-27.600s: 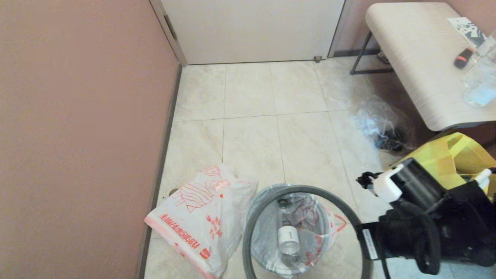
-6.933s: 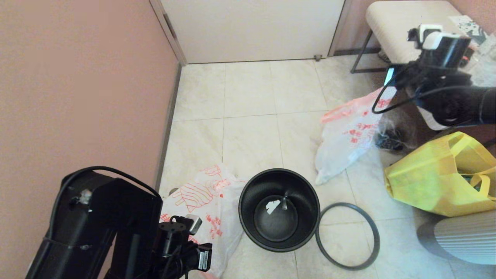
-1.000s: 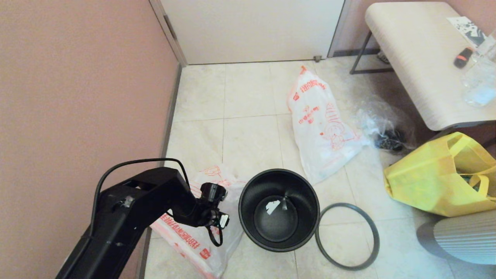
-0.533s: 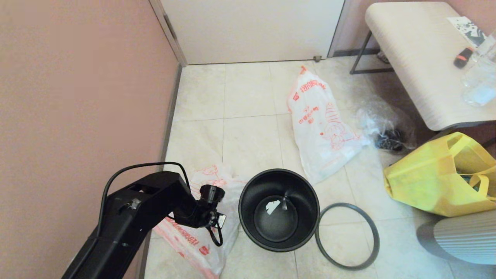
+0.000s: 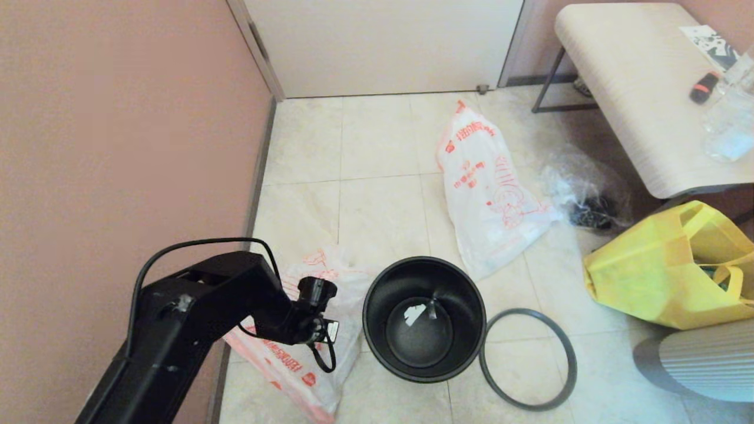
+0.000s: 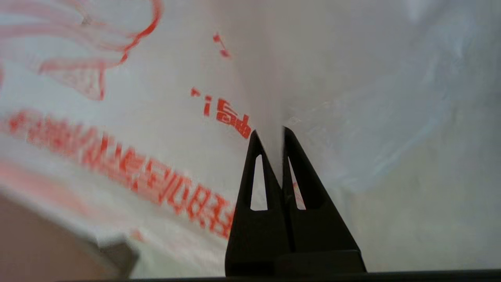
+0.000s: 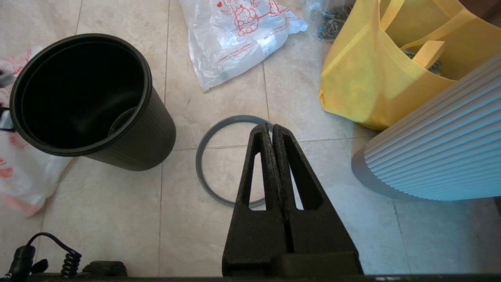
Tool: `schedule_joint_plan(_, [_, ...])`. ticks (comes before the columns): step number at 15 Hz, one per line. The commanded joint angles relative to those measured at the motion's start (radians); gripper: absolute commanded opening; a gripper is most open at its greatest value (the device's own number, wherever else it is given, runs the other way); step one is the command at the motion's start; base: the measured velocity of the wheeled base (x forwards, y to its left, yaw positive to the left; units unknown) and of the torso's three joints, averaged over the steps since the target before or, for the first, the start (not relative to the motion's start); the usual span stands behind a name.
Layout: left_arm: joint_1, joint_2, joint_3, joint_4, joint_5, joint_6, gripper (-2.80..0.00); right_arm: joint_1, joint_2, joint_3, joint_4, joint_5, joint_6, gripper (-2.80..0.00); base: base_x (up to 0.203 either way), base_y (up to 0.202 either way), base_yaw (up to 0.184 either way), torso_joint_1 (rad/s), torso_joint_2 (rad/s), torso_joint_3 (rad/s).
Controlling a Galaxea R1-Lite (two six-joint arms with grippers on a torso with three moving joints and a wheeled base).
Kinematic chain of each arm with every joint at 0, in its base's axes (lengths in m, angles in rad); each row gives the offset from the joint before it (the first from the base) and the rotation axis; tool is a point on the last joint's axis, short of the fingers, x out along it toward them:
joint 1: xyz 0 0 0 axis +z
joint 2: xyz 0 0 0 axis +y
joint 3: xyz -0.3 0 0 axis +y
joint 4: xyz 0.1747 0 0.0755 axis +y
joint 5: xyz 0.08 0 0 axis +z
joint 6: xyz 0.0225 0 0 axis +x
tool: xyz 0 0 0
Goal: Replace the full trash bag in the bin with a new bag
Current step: Pick up a new trash bag, then put the new garbage bag on the trash can
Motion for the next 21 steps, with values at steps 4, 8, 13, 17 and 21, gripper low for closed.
schedule_joint_plan(4, [0.009,-0.237,0.259,-0.02,-0.02,-0.043,-2.8,0.0,0.002,0.008,0.0,0.0,0.0,-2.8,0.0,0.0,0.0,0.0,0.0,0.0])
schedule_joint_plan(8, [0.003,-0.389,0.429,-0.023,-0.022,-0.05,-2.8,0.0,0.002,0.008,0.0,0.0,0.0,-2.8,0.0,0.0,0.0,0.0,0.0,0.0])
schedule_joint_plan(13, [-0.003,-0.575,0.608,-0.029,-0.021,-0.07,-2.8,0.0,0.002,0.008,0.0,0.0,0.0,-2.8,0.0,0.0,0.0,0.0,0.0,0.0])
schedule_joint_plan(17, [-0.013,-0.726,0.715,-0.039,-0.013,-0.072,-2.8,0.0,0.002,0.008,0.0,0.0,0.0,-2.8,0.0,0.0,0.0,0.0,0.0,0.0])
schedule_joint_plan(21, [-0.061,-0.92,0.773,-0.001,-0.012,-0.063,-2.8,0.0,0.002,0.008,0.0,0.0,0.0,-2.8,0.0,0.0,0.0,0.0,0.0,0.0])
